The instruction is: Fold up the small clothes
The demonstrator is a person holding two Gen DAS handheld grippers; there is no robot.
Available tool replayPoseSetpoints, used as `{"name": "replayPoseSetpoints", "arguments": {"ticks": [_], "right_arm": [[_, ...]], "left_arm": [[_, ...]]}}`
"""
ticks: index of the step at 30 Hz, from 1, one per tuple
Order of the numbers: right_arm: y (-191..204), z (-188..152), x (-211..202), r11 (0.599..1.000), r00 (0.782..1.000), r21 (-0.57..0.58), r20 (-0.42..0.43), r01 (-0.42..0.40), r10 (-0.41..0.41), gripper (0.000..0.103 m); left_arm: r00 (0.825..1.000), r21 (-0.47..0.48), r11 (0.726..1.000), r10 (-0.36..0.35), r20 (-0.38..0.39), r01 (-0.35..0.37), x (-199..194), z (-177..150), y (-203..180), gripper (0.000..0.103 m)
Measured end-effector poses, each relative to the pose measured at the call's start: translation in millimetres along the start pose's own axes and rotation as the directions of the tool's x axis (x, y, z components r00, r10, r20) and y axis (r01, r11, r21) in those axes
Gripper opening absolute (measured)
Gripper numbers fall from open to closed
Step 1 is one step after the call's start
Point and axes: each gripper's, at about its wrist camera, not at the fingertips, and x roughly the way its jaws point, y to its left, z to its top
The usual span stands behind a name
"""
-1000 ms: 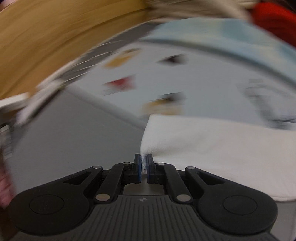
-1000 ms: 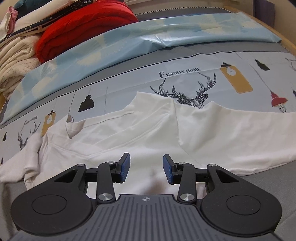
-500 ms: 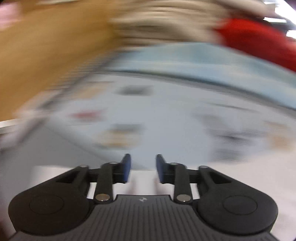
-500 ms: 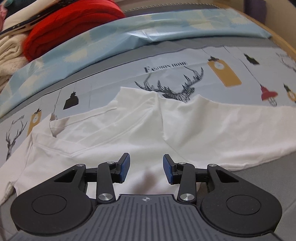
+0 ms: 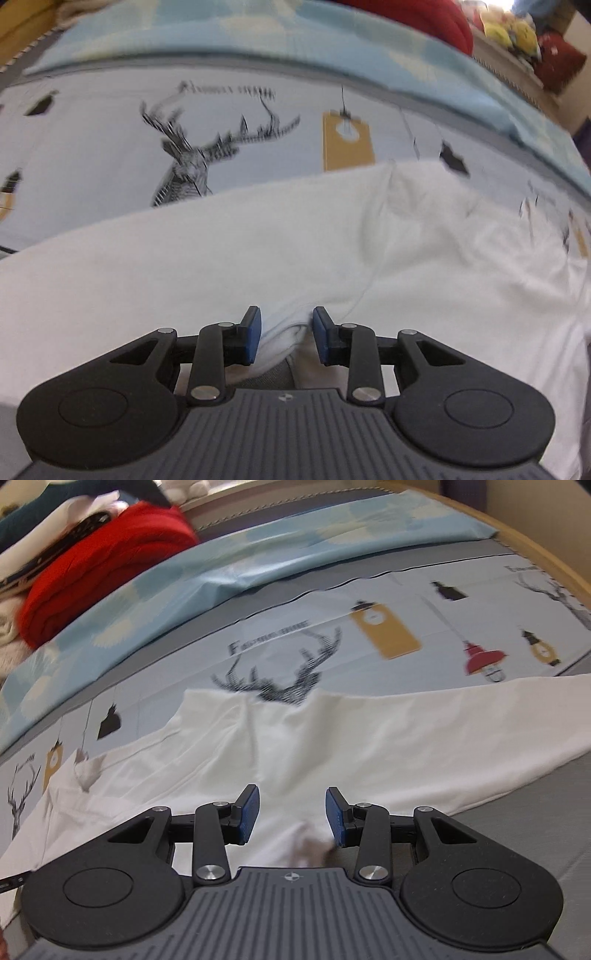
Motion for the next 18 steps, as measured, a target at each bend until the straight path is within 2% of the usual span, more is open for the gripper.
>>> {"name": "replayPoseSetpoints", "arguments": {"ticks": [4, 7, 10, 13, 16, 18], "right_arm": [[-28.4, -6.5, -31.6, 0.996, 1.0, 0.085, 0.025, -0.008, 0.006, 0.041], [-46.5, -22.8, -61.7, 0.985, 0.998, 0.157, -0.009, -0.068, 0.07, 0.041], [-51.9, -49.1, -101.8, 0.992, 0.997, 0.103, 0.019, -0.074, 0.072, 0.041], [-57.0, -88.5, -131.2, 0.994, 0.995, 0.046, 0.02, -0.096, 0.095, 0.041], [-71.1, -135.6, -140.0, 0.994, 0.995, 0.053, -0.014, -0.096, 0.097, 0.041], [-79.5, -166.5, -136.2, 0.995, 0.995, 0.05, -0.045, -0.083, 0.086, 0.041]], "left_arm": [[1.0, 0.041, 0.999, 0.025, 0.013, -0.025, -40.3, -6.1, -22.1, 0.035], [0.999, 0.076, 0.997, -0.003, 0.041, -0.001, -76.9, -21.0, -34.6, 0.035], [0.996, 0.09, 0.994, -0.066, 0.063, 0.061, -121.3, -58.7, -41.9, 0.035], [0.992, 0.087, 0.99, -0.113, 0.058, 0.108, -145.2, -104.6, -49.1, 0.035], [0.991, 0.065, 0.989, -0.133, 0.028, 0.131, -150.9, -154.8, -48.4, 0.035], [0.992, 0.018, 0.992, -0.128, -0.021, 0.128, -143.1, -184.1, -41.2, 0.034]]}}
